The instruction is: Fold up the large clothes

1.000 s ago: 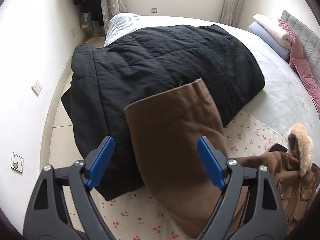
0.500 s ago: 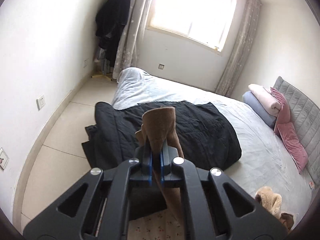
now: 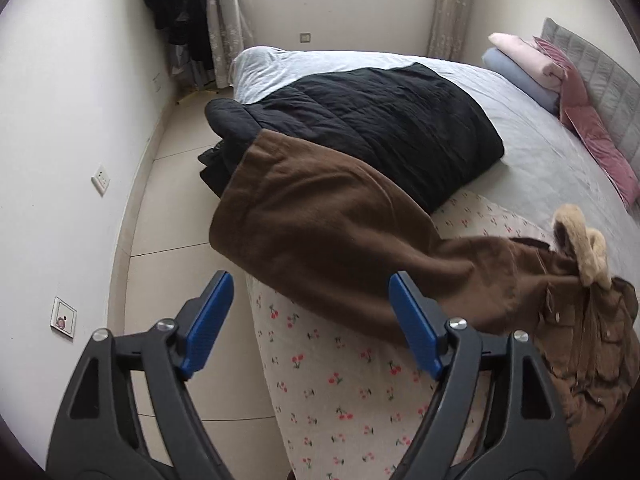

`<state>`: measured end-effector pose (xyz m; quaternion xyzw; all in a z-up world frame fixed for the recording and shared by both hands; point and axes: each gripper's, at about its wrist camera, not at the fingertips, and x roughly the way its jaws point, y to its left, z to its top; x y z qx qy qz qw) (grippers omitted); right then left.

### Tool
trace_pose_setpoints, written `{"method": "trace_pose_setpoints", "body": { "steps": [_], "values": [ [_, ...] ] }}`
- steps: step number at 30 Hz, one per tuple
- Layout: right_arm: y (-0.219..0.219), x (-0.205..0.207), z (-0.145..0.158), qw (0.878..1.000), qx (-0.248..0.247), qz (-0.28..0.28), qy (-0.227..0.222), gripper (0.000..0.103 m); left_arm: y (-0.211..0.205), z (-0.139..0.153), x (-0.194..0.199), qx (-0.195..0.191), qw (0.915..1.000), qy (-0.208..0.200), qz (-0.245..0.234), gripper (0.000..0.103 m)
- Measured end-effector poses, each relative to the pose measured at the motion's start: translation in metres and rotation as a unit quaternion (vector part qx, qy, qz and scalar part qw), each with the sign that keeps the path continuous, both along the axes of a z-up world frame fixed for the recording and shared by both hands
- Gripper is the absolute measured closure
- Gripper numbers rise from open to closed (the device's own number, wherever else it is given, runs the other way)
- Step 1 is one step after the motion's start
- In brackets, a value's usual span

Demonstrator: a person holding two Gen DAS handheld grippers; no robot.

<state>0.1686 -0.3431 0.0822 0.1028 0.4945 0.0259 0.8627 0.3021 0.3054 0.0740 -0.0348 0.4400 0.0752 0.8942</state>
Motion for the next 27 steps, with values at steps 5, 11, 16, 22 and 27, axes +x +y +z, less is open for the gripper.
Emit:
{"method": "trace_pose_setpoints", "body": {
  "steps": [5,11,16,22,27],
  "values": [
    [-0.003,-0.053,-0.001,0.999,0.031,-0.007,0.001,0.027,-0.056,0.004,-0.06,-0.031,0.9934,0.019,-0.108,0.018],
    [0.005,-0.112,-0.02,0.998,0.054,0.001,0.013,0.027,-0.113,-0.008,-0.136,-0.091,0.9712,0.044,-0.216,0.017],
    [0.004,-0.153,-0.05,0.995,0.097,-0.001,0.015,0.026,-0.141,-0.044,-0.189,-0.158,0.9517,0.065,-0.255,0.017],
    [-0.01,-0.184,-0.099,0.987,0.149,-0.029,0.046,0.026,-0.175,-0.09,-0.228,-0.198,0.9316,0.085,-0.293,0.017],
    [-0.024,-0.198,-0.124,0.977,0.2,-0.046,0.059,0.026,-0.194,-0.108,-0.238,-0.188,0.9264,0.063,-0.32,0.017]
  ]
}}
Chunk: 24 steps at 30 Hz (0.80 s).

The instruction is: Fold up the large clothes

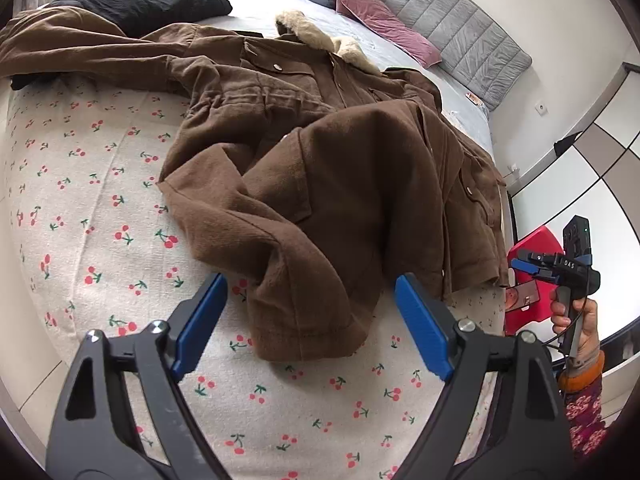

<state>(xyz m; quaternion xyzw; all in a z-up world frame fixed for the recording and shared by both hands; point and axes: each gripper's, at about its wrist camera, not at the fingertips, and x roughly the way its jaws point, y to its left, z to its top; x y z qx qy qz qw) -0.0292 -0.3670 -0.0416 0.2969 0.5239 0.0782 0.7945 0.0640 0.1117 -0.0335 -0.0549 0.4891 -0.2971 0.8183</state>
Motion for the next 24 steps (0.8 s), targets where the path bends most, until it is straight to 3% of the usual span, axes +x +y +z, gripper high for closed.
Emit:
{"method": "trace_pose_setpoints", "body": {
  "steps": [6,11,12,14,15,19,24],
  "values": [
    [-0.002,0.007,-0.024,0.999,0.039,0.008,0.01,0.026,-0.018,-0.024,-0.003,0.02,0.999,-0.006,-0.04,0.021],
    [0.007,0.023,-0.038,0.996,0.083,0.03,0.031,0.027,-0.027,-0.035,0.0,0.04,0.9978,0.018,-0.05,0.05],
    [0.009,0.026,-0.039,0.996,0.083,0.031,0.032,0.034,-0.029,-0.035,-0.001,0.041,0.9975,0.02,-0.054,0.055],
    [0.017,0.03,-0.039,0.995,0.082,0.044,0.034,0.063,-0.03,-0.034,-0.004,0.038,0.9971,0.023,-0.063,0.077],
    [0.021,0.031,-0.038,0.995,0.078,0.05,0.034,0.085,-0.03,-0.031,-0.006,0.024,0.9968,0.03,-0.07,0.079],
    [0.035,0.021,-0.007,0.994,0.076,0.071,-0.014,0.089,-0.023,0.006,-0.022,-0.054,0.9937,0.035,-0.091,0.083],
    [0.019,-0.005,0.075,0.988,0.085,0.05,-0.115,0.091,0.008,0.095,-0.053,-0.146,0.9844,-0.02,-0.097,0.084]
  ]
}}
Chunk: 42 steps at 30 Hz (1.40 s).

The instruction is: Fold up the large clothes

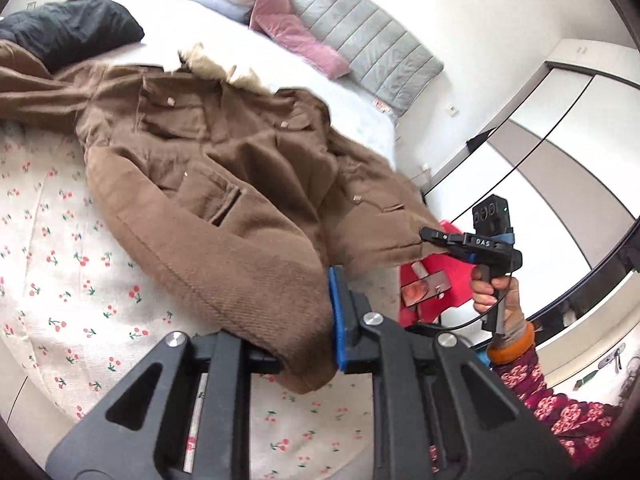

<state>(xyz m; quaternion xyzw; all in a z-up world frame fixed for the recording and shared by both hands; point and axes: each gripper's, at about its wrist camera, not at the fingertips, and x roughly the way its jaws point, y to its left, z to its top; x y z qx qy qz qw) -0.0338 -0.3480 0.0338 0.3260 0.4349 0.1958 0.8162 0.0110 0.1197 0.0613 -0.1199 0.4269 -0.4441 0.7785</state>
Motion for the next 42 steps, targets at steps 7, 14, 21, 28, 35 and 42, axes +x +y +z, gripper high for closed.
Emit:
{"method": "trace_pose_setpoints", "body": {
  "steps": [7,14,21,28,35,42],
  "values": [
    [-0.053,-0.03,0.078,0.996,-0.008,-0.059,-0.065,0.092,0.073,0.049,-0.004,-0.08,0.993,0.033,0.08,0.086],
    [-0.101,-0.037,0.068,0.992,-0.041,-0.122,-0.008,0.092,0.113,-0.002,0.009,0.01,0.9807,0.108,0.163,0.086],
    [-0.096,-0.045,-0.043,0.967,-0.168,-0.103,0.164,0.083,0.089,-0.086,-0.017,0.258,0.9506,0.128,0.114,0.068],
    [-0.07,-0.069,-0.027,0.973,-0.187,-0.075,0.114,0.057,0.055,-0.036,-0.046,0.288,0.9513,-0.031,0.104,0.028],
    [0.003,-0.07,-0.008,0.984,-0.164,0.012,0.062,0.051,-0.044,-0.042,-0.079,0.257,0.9604,-0.079,-0.072,0.024],
    [0.057,-0.069,-0.02,0.981,-0.171,0.07,0.063,0.051,-0.128,-0.093,-0.109,0.306,0.9266,-0.103,-0.193,0.024]
  ]
}}
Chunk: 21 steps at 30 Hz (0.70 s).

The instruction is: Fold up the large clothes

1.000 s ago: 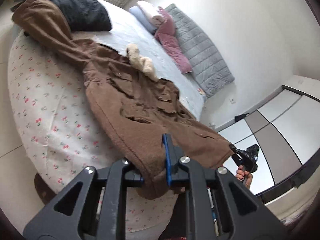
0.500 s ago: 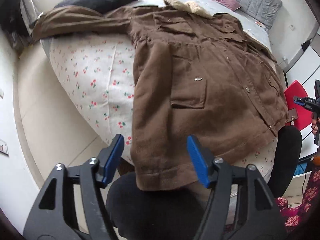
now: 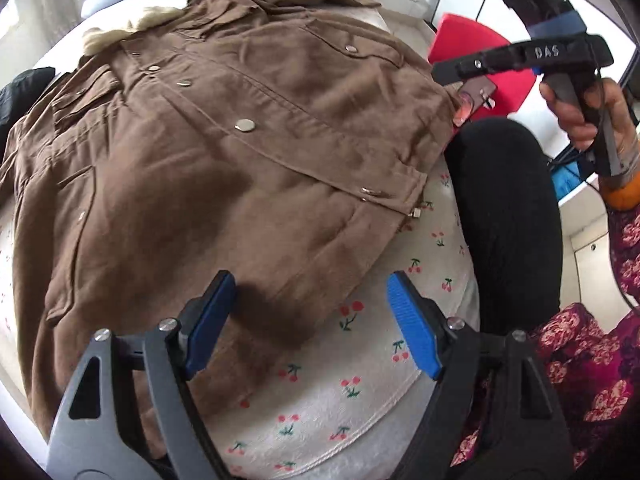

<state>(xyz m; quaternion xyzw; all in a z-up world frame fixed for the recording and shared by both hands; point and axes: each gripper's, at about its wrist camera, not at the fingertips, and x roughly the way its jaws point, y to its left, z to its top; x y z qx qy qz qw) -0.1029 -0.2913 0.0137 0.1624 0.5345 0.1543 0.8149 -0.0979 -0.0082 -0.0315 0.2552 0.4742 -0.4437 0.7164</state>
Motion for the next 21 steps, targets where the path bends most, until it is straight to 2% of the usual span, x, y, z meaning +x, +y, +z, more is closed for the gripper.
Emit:
{"method": "trace_pose_setpoints", "body": {
  "steps": [2,3,4,5,6,9,11,14,17,19,21],
  "values": [
    [0.008,-0.002,-0.004,1.0,0.001,0.01,0.004,0.051,-0.011,-0.009,-0.004,0.02,0.9993,-0.03,-0.008,0.027],
    [0.012,-0.003,-0.006,1.0,0.003,0.014,0.006,0.051,-0.014,-0.01,-0.003,0.023,0.9988,-0.042,-0.006,0.032],
    [0.016,-0.005,-0.007,1.0,0.005,0.02,0.007,0.051,-0.015,-0.008,-0.002,0.02,0.9989,-0.042,-0.005,0.057],
    [0.019,-0.005,-0.009,1.0,0.005,0.025,0.007,0.051,-0.015,-0.002,0.003,0.013,0.9991,-0.04,0.005,0.09],
    [0.023,-0.006,-0.008,1.0,0.004,0.031,0.004,0.051,-0.013,0.006,0.011,-0.004,0.9993,-0.028,0.025,0.094],
    [0.032,-0.012,-0.003,0.999,0.012,0.047,-0.016,0.051,-0.001,0.03,0.044,-0.071,0.9926,0.001,0.099,0.095],
    [0.038,-0.016,0.005,0.997,0.019,0.061,-0.036,0.051,0.002,0.039,0.061,-0.088,0.9878,-0.001,0.129,0.095],
    [0.053,-0.022,0.015,0.993,0.021,0.096,-0.069,0.051,-0.007,0.04,0.08,-0.085,0.9854,-0.014,0.147,0.095],
    [0.069,-0.026,0.01,0.987,0.025,0.148,-0.065,0.051,-0.018,0.025,0.098,-0.066,0.9844,-0.019,0.162,0.094],
    [0.082,-0.029,0.002,0.982,0.009,0.18,-0.053,0.051,-0.022,0.012,0.11,-0.059,0.9828,-0.009,0.175,0.093],
    [0.098,-0.03,-0.006,0.976,-0.02,0.213,-0.045,0.051,-0.021,0.0,0.121,-0.059,0.9805,0.022,0.186,0.092]
  ]
}}
